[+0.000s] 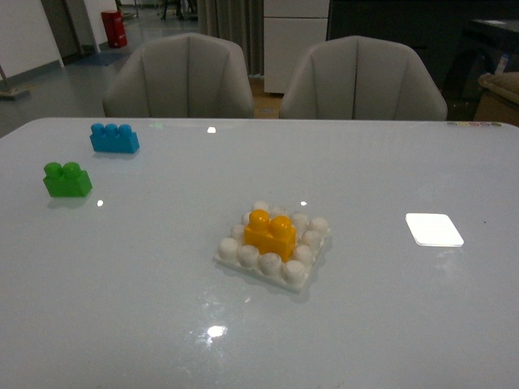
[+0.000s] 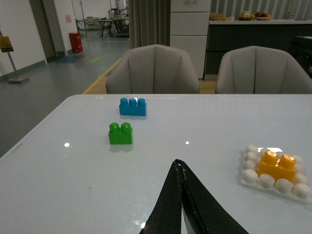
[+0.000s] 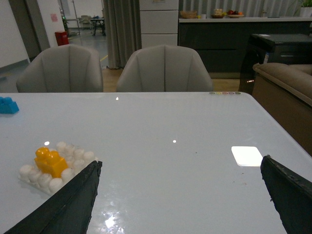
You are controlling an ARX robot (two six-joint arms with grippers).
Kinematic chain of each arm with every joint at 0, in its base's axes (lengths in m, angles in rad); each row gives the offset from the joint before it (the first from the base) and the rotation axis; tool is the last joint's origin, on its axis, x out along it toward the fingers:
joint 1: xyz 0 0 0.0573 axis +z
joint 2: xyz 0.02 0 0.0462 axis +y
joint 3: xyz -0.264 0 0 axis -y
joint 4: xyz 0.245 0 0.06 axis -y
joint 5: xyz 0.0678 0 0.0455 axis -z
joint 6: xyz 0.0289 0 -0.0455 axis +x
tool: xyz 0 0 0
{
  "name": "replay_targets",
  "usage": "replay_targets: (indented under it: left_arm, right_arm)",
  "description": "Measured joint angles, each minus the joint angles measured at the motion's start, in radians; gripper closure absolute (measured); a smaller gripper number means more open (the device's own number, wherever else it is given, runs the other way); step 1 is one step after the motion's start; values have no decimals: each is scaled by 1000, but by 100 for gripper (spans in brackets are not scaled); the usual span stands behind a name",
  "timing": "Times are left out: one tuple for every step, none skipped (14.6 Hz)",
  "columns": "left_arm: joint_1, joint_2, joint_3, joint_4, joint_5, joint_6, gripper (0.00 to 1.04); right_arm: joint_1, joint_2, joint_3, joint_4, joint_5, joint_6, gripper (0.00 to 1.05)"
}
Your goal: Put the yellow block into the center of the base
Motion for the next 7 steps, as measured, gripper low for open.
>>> replay_targets:
  left_arm:
    - [0, -19, 0, -20, 0, 0, 103]
    - [0, -109, 0, -156, 0, 0, 103]
    - [0, -181, 3, -176, 2, 0, 103]
    - [0, -182, 0, -200, 2, 0, 103]
    - [0, -182, 0, -200, 0, 0, 103]
    - [0, -182, 0, -193, 1, 0, 103]
    - [0, -182, 0, -195, 1, 0, 95]
  right_arm:
    - [0, 0, 0, 0, 0, 0, 6]
    - [0, 0, 0, 0, 0, 0, 6]
    - [0, 0, 0, 0, 0, 0, 6]
    - [0, 0, 0, 2, 0, 0, 6]
    - [0, 0, 0, 0, 0, 0, 6]
    - [0, 0, 0, 0, 0, 0, 6]
    - [0, 0, 0, 0, 0, 0, 6]
